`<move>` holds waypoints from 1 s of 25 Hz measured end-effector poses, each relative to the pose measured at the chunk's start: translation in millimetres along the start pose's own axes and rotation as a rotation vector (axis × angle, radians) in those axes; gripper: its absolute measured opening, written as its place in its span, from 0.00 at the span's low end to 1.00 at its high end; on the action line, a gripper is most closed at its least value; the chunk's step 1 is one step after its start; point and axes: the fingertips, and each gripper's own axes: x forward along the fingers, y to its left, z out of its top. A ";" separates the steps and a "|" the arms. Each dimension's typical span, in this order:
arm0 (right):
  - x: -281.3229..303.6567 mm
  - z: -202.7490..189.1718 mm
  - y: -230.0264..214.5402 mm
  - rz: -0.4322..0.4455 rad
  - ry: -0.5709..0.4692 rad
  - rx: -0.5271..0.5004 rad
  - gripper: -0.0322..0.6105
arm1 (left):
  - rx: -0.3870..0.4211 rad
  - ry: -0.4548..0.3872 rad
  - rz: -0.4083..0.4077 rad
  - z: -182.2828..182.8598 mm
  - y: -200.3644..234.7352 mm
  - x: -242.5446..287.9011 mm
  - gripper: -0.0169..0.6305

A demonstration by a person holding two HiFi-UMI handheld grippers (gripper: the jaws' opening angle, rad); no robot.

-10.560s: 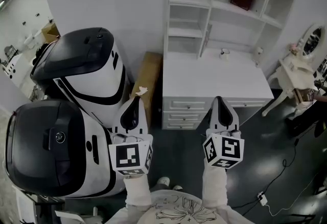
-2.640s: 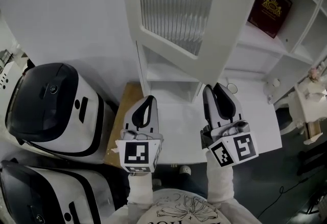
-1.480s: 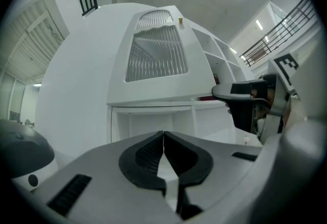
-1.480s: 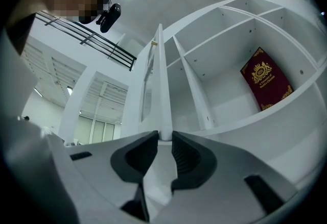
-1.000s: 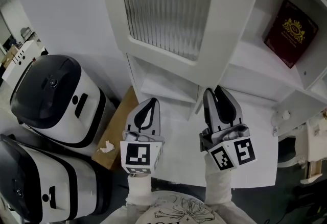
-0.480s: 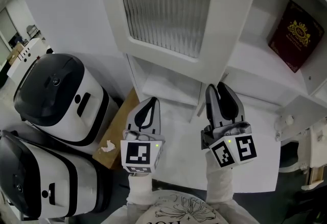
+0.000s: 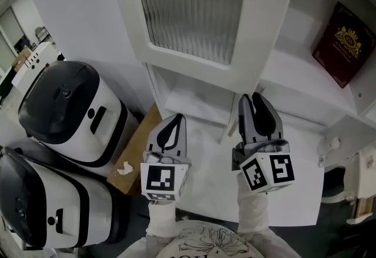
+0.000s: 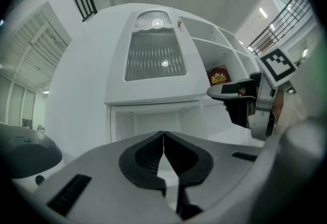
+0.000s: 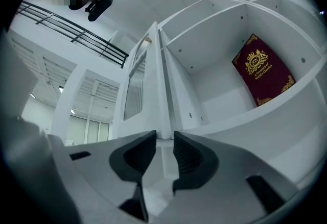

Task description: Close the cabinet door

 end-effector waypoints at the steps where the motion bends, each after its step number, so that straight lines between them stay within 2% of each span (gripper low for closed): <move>1: 1.1 -0.1 -0.8 -0.008 0.003 -0.006 0.21 | 0.001 0.001 0.001 -0.5 0.2 0.5 0.03; 17: 16.8 -2.2 -13.1 -0.059 0.025 -0.082 0.18 | 0.008 0.014 0.007 -5.6 -0.4 10.6 0.03; 25: 23.6 -3.0 -17.1 -0.064 0.030 -0.078 0.17 | 0.004 0.013 0.017 -5.3 3.0 14.6 0.03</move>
